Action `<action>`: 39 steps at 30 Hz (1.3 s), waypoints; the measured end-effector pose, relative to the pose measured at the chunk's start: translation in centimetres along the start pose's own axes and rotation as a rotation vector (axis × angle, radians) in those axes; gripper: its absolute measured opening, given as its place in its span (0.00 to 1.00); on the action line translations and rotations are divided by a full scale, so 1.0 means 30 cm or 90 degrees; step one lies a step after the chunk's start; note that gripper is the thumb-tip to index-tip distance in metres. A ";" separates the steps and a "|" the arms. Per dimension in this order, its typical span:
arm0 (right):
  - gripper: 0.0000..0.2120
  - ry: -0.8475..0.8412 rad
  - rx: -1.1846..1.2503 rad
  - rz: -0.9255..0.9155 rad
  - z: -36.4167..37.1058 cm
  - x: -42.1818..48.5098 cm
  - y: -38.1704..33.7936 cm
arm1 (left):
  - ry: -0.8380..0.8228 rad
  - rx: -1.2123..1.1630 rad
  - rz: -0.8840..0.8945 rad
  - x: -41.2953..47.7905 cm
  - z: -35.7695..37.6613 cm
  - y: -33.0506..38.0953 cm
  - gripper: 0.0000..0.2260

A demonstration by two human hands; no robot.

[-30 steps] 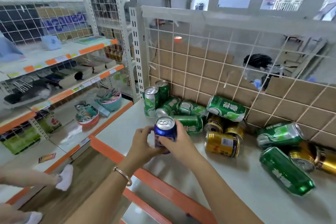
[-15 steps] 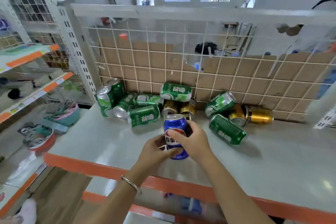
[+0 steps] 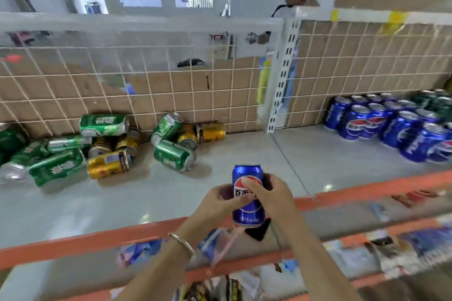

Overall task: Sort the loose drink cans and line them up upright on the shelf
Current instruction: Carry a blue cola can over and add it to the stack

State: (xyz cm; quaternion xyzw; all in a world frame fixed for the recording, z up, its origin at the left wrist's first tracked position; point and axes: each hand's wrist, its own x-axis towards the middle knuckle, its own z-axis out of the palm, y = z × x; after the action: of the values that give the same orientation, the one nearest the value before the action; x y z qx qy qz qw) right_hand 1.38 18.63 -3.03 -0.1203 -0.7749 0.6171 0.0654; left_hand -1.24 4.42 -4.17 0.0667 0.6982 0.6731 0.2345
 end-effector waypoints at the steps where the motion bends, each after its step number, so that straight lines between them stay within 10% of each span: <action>1: 0.11 0.010 -0.004 -0.002 -0.073 -0.014 0.016 | -0.009 0.022 0.005 0.010 0.074 0.006 0.15; 14: 0.12 0.104 -0.013 0.002 -0.715 -0.093 0.132 | -0.072 0.045 0.096 0.098 0.747 0.052 0.12; 27: 0.32 0.179 -0.200 0.031 -1.046 0.332 0.121 | -0.049 0.195 0.271 0.606 1.012 0.155 0.21; 39: 0.35 0.184 -0.216 0.003 -1.273 0.737 0.020 | -0.061 0.392 0.191 0.913 1.123 0.149 0.30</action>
State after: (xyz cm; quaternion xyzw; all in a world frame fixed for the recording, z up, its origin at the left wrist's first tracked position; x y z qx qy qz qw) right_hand -10.29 60.57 4.13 -0.2186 -0.8500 0.4542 0.1531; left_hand -12.31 46.60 -5.81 0.2679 0.8391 0.4541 0.1341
